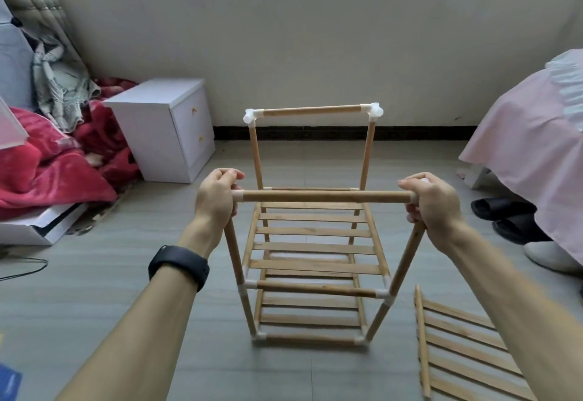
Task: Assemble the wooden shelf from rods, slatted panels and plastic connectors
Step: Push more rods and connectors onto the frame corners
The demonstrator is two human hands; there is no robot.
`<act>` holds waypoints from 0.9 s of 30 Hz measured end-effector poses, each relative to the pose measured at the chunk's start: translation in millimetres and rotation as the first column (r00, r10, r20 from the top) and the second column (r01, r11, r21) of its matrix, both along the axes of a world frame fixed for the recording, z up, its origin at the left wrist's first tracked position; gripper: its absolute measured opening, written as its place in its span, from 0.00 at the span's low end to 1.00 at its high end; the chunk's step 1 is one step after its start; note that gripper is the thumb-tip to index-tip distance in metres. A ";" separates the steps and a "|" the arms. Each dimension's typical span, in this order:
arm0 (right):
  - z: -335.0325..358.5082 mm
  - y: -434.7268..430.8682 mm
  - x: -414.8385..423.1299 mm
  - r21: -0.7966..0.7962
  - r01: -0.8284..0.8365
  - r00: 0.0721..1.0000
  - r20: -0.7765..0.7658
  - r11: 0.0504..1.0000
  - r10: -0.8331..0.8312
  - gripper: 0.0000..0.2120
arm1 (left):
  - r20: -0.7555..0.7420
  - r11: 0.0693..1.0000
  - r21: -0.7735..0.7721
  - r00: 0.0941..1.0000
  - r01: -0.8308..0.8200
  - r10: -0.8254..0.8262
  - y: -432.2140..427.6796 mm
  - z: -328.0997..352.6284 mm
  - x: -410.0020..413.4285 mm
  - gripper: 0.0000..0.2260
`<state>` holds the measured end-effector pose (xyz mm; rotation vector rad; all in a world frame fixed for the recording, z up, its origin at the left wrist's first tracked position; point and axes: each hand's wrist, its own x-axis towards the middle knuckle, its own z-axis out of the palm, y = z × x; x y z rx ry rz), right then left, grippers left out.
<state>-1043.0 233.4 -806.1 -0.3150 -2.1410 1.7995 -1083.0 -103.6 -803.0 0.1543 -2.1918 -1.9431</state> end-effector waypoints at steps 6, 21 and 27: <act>-1.4 -6.9 8.0 -0.090 0.024 0.999 -0.046 0.996 -0.028 0.10 | -0.025 1.000 -0.005 1.000 0.011 -0.011 -2.0 -1.4 9.3 0.14; -20.4 -9.0 -0.4 -0.133 0.014 0.976 -0.214 0.991 -0.043 0.10 | -0.081 0.999 -0.024 0.996 -0.029 0.027 -4.2 -12.1 -11.8 0.14; -14.4 -19.3 -3.7 -0.126 0.078 0.973 -0.206 0.989 -0.104 0.15 | -0.016 0.996 -0.085 1.000 -0.007 0.005 -3.8 2.5 -12.4 0.14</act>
